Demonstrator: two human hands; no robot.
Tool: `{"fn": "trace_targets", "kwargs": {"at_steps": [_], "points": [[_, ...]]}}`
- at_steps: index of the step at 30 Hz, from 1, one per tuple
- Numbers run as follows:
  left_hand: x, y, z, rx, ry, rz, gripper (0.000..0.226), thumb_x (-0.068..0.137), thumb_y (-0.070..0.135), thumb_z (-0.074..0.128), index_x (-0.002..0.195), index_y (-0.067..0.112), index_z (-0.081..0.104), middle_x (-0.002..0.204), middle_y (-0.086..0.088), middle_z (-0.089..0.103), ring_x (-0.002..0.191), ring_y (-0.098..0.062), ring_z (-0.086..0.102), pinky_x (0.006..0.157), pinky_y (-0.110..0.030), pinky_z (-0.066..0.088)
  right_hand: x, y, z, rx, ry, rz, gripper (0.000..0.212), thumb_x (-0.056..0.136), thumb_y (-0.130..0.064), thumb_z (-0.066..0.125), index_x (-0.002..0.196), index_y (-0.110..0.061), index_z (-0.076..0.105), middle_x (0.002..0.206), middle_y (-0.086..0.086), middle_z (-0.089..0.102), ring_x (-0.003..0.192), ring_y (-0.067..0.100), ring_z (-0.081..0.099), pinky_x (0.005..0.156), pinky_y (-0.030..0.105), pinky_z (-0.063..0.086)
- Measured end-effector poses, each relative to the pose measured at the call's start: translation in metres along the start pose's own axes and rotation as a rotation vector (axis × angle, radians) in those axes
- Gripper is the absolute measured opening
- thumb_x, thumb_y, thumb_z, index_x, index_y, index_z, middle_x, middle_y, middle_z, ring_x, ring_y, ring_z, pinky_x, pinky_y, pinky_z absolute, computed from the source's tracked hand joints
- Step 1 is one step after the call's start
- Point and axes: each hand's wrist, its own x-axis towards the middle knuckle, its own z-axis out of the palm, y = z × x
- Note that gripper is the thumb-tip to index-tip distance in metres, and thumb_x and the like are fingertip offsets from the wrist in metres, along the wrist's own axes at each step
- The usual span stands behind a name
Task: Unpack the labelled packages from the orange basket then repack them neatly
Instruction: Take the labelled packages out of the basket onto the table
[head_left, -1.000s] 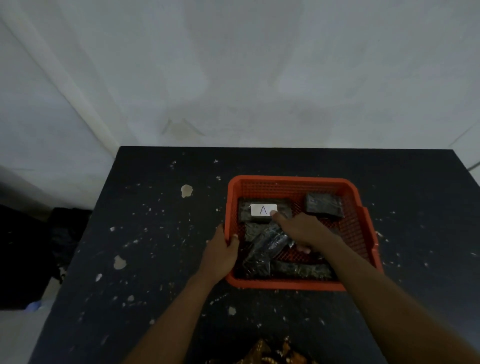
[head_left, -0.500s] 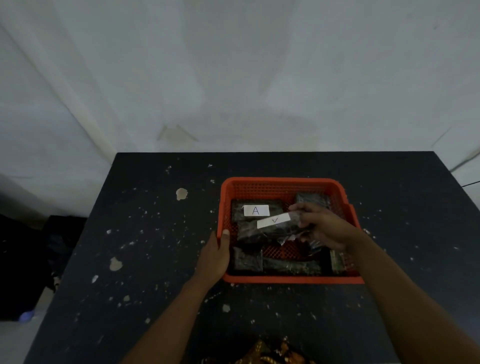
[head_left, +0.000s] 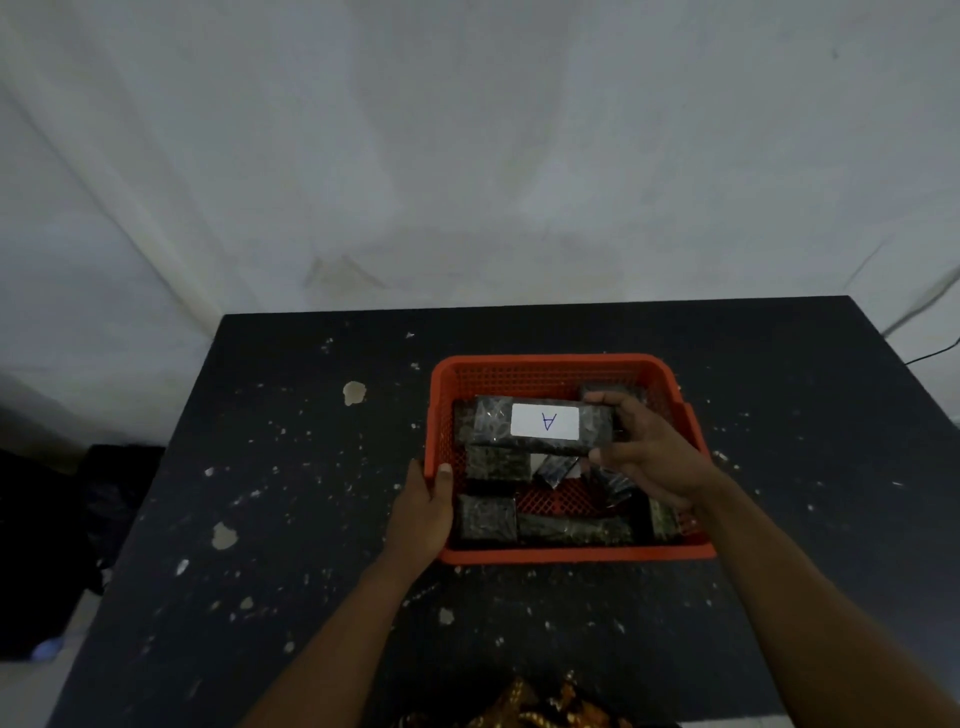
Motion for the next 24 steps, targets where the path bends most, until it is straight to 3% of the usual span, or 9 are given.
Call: {"fn": "trace_targets", "kwargs": {"at_steps": [2, 4, 6, 8, 11, 13, 17, 21, 24], "points": [[-0.002, 0.001, 0.003, 0.038, 0.078, 0.060, 0.041, 0.101, 0.039, 0.046, 0.138, 0.025, 0.037, 0.136, -0.004, 0.049, 0.127, -0.023, 0.049, 0.102, -0.033, 0.038, -0.003, -0.001, 0.000, 0.014, 0.023, -0.019, 0.066, 0.078, 0.016, 0.062, 0.135, -0.014, 0.046, 0.137, 0.012, 0.052, 0.118, 0.036, 0.058, 0.093, 0.053, 0.051], [-0.006, 0.007, 0.006, 0.152, 0.244, 0.116, 0.064, 0.094, 0.032, 0.060, 0.148, 0.019, 0.028, 0.146, -0.012, 0.037, 0.135, -0.027, 0.035, 0.106, -0.038, 0.029, -0.007, -0.002, 0.000, 0.045, 0.063, -0.034, 0.068, 0.077, 0.008, 0.064, 0.138, -0.016, 0.044, 0.137, 0.010, 0.053, 0.118, 0.036, 0.058, 0.095, 0.058, 0.048], [-0.009, 0.017, 0.009, 0.273, 0.385, 0.206, 0.073, 0.086, 0.028, 0.070, 0.147, 0.018, 0.031, 0.145, -0.015, 0.036, 0.135, -0.031, 0.031, 0.108, -0.047, 0.027, -0.010, -0.004, -0.003, 0.097, 0.142, -0.063, 0.069, 0.080, 0.010, 0.061, 0.140, -0.015, 0.040, 0.137, 0.013, 0.052, 0.118, 0.039, 0.056, 0.095, 0.062, 0.046], [-0.013, 0.028, 0.017, 0.318, 0.400, 0.304, 0.070, 0.082, 0.026, 0.073, 0.142, 0.021, 0.037, 0.144, -0.012, 0.036, 0.135, -0.030, 0.029, 0.109, -0.051, 0.026, -0.015, -0.009, -0.009, 0.156, 0.267, -0.117, 0.061, 0.083, 0.016, 0.055, 0.137, -0.008, 0.038, 0.138, 0.019, 0.050, 0.119, 0.039, 0.055, 0.090, 0.057, 0.050], [-0.018, 0.043, 0.038, 0.339, 0.289, 0.459, 0.055, 0.082, 0.023, 0.073, 0.131, 0.023, 0.050, 0.137, -0.004, 0.041, 0.129, -0.023, 0.035, 0.107, -0.050, 0.035, -0.028, -0.017, -0.023, 0.228, 0.415, -0.200, 0.038, 0.086, 0.017, 0.051, 0.118, -0.005, 0.051, 0.124, 0.021, 0.057, 0.105, 0.031, 0.063, 0.075, 0.039, 0.060], [-0.023, 0.052, 0.059, 0.306, 0.173, 0.578, 0.041, 0.083, 0.021, 0.072, 0.121, 0.023, 0.057, 0.126, 0.003, 0.047, 0.119, -0.011, 0.040, 0.103, -0.042, 0.040, -0.040, -0.022, -0.037, 0.284, 0.478, -0.267, 0.031, 0.088, 0.012, 0.052, 0.110, -0.009, 0.057, 0.113, 0.019, 0.063, 0.097, 0.029, 0.067, 0.072, 0.036, 0.059], [-0.037, 0.068, 0.109, 0.301, -0.162, 0.671, 0.028, 0.090, 0.031, 0.066, 0.117, 0.027, 0.060, 0.122, 0.012, 0.050, 0.113, 0.004, 0.038, 0.097, -0.017, 0.034, -0.061, -0.030, -0.073, 0.262, 0.660, -0.342, 0.032, 0.090, 0.004, 0.057, 0.119, -0.009, 0.058, 0.114, 0.018, 0.064, 0.100, 0.029, 0.066, 0.085, 0.041, 0.056], [-0.045, 0.083, 0.158, 0.387, -0.366, 0.713, 0.032, 0.090, 0.036, 0.065, 0.119, 0.022, 0.063, 0.119, 0.002, 0.058, 0.112, -0.015, 0.052, 0.096, -0.028, 0.043, -0.080, -0.035, -0.111, 0.256, 0.882, -0.346, 0.036, 0.087, -0.001, 0.063, 0.122, 0.005, 0.054, 0.118, 0.026, 0.062, 0.099, 0.030, 0.065, 0.091, 0.041, 0.053], [-0.048, 0.092, 0.187, 0.486, -0.452, 0.632, 0.041, 0.092, 0.048, 0.060, 0.122, 0.019, 0.062, 0.116, 0.001, 0.058, 0.108, -0.017, 0.053, 0.093, -0.029, 0.043, -0.094, -0.038, -0.139, 0.228, 0.933, -0.340, 0.030, 0.091, -0.006, 0.060, 0.119, 0.004, 0.056, 0.111, 0.023, 0.065, 0.097, 0.031, 0.066, 0.088, 0.041, 0.055]]}}
